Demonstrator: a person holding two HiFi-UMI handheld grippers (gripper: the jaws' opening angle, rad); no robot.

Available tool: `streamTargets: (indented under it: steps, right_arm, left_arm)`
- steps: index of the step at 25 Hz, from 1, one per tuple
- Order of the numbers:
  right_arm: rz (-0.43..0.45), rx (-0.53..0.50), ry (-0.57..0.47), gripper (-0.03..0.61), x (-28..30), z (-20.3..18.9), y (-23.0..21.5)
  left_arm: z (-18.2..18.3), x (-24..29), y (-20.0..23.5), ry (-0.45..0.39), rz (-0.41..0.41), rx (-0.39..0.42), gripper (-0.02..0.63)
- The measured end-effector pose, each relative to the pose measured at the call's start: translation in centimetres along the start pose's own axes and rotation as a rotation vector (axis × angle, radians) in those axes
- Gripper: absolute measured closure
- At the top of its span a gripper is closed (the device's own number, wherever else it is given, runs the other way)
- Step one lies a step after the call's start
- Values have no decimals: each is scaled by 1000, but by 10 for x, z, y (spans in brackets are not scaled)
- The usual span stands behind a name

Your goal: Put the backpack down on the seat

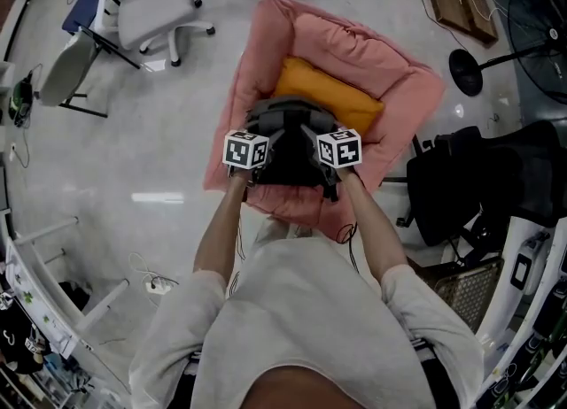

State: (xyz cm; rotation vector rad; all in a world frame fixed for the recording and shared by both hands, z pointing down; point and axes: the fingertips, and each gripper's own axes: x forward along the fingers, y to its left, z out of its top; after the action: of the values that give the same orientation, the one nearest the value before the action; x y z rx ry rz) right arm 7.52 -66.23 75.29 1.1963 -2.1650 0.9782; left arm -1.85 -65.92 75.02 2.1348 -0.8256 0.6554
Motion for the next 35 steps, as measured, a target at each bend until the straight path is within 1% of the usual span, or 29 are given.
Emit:
streamTargets:
  steps: [2,4,7,10,12,15,18,21,23,27,28,31,35]
  right_arm:
    - [-7,-24,14,312,0,-11,4]
    - [-16,-51,13,277,-1,-19,8]
    - [-23,-67,2,192,-9,-29,10]
    - [-39,-54,-19,179,-24,-37,6]
    - [-51,-56,-41,179,-35,-39,6]
    - [-67,-68,-98,196,-57,-33,10]
    - [-68,-100,-162,216,-82,-24,22]
    - [-71,-145,-226,245,-109,-14,34]
    - [-80,-187,-266,253,-128,-8,43]
    - [-79,-265,-341,313,-168,3,65]
    - [-76,-270,-363,327,-177,5,69]
    - [-77,-282,-419,374,-204,12,81]
    - [-95,-326,-460,426,-234,12,91]
  left_arm:
    - [-12,-4,4,11,15,-10,339]
    - [-19,-8,4,4,22,-22,333]
    - [-30,-17,0,0,45,-15,331]
    - [-40,-33,-1,-19,87,-13,331]
    - [-45,-45,-3,-49,111,-17,331]
    - [-43,-65,-12,-116,135,-16,331]
    - [-38,-85,-28,-184,150,5,333]
    - [-29,-106,-48,-253,172,53,333]
    - [-23,-120,-63,-294,186,93,333]
    - [-16,-148,-97,-372,201,153,334]
    - [-16,-154,-104,-389,205,165,343]
    - [-14,-174,-123,-440,222,196,405]
    - [-8,-200,-149,-508,225,235,480]
